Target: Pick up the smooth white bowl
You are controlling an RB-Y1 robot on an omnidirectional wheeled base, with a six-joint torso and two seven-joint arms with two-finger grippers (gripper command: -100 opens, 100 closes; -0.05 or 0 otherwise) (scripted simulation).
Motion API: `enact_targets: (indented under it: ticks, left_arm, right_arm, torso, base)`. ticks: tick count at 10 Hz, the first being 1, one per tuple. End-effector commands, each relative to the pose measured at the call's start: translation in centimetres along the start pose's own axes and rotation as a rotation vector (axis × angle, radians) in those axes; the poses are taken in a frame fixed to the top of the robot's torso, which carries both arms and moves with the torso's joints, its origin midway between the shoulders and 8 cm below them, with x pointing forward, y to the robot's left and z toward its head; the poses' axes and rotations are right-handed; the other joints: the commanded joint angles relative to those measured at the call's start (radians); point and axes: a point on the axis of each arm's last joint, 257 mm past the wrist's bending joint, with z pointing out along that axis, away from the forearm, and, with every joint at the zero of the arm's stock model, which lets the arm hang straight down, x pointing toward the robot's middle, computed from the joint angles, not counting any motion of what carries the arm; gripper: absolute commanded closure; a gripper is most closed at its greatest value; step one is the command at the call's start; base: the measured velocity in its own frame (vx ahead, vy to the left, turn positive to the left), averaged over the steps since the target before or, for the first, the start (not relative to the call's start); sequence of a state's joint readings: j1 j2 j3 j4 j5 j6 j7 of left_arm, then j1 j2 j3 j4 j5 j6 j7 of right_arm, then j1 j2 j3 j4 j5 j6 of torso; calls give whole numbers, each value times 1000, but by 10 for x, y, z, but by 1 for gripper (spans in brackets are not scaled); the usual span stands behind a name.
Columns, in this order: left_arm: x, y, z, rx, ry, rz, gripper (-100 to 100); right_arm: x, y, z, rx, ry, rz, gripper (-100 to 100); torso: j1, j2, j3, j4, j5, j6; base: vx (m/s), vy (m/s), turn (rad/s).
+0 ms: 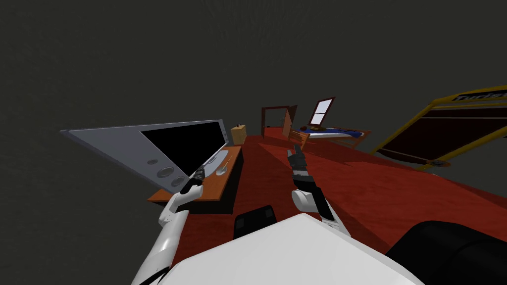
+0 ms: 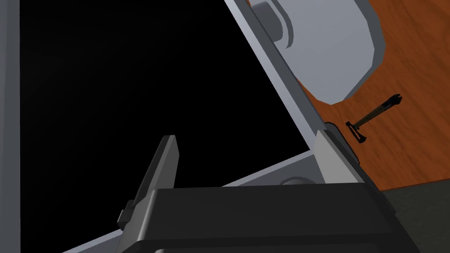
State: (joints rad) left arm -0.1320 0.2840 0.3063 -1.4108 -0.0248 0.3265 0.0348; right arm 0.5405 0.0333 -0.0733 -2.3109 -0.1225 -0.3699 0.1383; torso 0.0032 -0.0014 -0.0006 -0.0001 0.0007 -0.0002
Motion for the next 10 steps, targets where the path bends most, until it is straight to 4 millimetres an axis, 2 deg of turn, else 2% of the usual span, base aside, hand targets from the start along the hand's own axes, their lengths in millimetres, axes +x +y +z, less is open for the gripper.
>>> enact_targets:
  ticks: [1, 4, 6, 9, 10]
  left_arm:
    - [2, 16, 4, -45, 0, -10, -100]
    - [5, 40, 14, -141, 5, -48, -100]
    - [8, 66, 17, -217, 8, -67, -100]
    - [11, 88, 19, -283, 12, -84, -100]
    - [14, 101, 20, -331, 17, -101, -100]
  right_arm:
    - [0, 0, 0, 0, 0, 0, 0]
    - [0, 0, 0, 0, 0, 0, 0]
    - [0, 0, 0, 0, 0, 0, 0]
    - [0, 0, 0, 0, 0, 0, 0]
    - [0, 0, 0, 0, 0, 0, 0]
  torso:
    - [0, 0, 0, 0, 0, 0]
    - [0, 0, 0, 0, 0, -1]
    - [0, 0, 0, 0, 0, -1]
    - [1, 0, 0, 0, 0, 0]
    - [1, 0, 0, 0, 0, -1]
  base:
    - [10, 38, -95]
    - [9, 45, -136]
    - [13, 47, -128]
    - [11, 53, -122]
    - [18, 52, -163]
